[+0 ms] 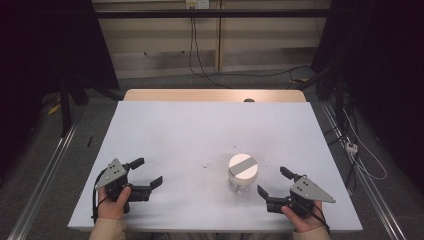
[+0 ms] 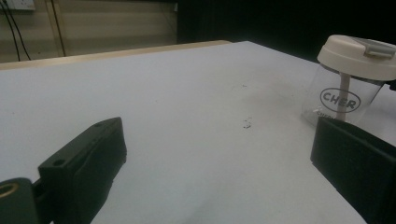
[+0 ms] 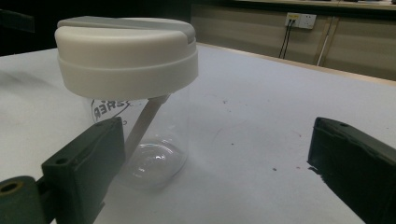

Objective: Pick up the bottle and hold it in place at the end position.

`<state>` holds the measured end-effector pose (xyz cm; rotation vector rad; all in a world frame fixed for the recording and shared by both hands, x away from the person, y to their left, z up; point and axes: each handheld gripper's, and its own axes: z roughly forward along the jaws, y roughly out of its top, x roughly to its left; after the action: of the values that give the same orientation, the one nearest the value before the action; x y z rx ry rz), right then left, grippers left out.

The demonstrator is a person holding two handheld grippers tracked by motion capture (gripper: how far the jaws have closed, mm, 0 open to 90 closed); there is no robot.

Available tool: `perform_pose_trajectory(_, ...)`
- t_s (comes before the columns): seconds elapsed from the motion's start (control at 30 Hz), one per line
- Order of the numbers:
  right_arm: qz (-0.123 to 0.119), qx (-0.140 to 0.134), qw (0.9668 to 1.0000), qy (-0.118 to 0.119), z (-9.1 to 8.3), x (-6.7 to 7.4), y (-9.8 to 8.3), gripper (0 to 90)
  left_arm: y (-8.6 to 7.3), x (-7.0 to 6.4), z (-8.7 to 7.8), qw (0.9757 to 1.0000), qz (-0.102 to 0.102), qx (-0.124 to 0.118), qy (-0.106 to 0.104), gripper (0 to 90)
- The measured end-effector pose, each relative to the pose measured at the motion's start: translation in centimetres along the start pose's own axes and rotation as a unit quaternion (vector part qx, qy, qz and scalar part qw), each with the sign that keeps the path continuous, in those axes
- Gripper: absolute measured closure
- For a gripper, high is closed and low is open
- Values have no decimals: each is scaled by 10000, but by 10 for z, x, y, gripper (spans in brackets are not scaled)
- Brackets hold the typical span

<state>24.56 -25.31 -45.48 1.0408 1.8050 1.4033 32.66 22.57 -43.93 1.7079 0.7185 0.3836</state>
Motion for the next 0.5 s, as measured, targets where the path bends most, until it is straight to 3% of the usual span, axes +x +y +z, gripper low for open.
perform_pose_trajectory(0.5,-29,92,9999,76,7,7,3,35,0,0,2,10000,25,14,-11,32)
